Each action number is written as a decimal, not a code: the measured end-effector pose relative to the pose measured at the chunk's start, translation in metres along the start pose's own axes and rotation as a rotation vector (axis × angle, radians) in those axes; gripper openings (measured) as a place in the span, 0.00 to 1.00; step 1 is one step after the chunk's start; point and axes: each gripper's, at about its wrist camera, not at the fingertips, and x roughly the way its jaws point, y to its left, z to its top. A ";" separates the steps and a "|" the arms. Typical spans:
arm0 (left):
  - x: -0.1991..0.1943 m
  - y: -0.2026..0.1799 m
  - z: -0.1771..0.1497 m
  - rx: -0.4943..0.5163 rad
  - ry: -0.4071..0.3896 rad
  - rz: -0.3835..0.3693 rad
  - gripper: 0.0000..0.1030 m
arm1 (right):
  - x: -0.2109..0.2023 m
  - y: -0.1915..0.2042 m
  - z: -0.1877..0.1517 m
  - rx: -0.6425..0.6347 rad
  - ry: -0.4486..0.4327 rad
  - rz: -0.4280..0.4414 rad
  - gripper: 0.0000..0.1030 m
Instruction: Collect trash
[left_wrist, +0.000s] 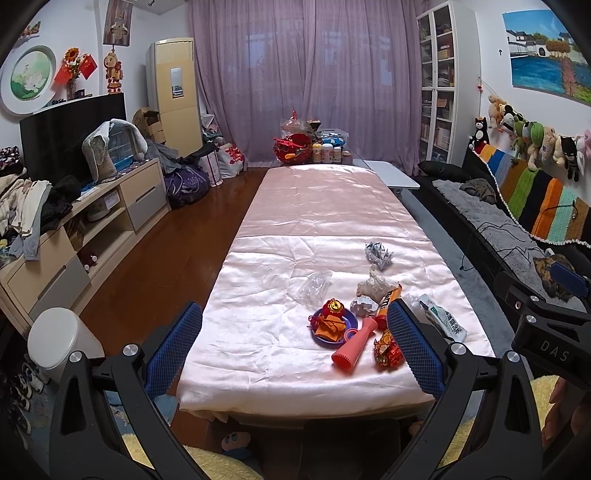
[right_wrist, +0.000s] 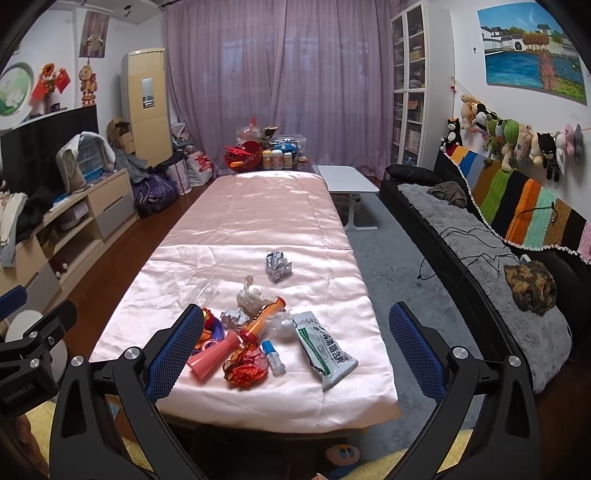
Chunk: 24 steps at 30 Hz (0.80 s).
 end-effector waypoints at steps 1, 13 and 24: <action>0.000 0.000 0.000 0.000 0.000 0.000 0.92 | 0.000 0.000 0.000 0.000 0.000 0.001 0.97; 0.000 -0.001 0.000 0.001 -0.002 0.002 0.92 | 0.000 0.000 0.000 0.002 -0.001 0.001 0.97; 0.000 -0.001 -0.001 0.004 -0.002 0.003 0.92 | 0.002 0.000 -0.001 -0.001 -0.001 0.004 0.97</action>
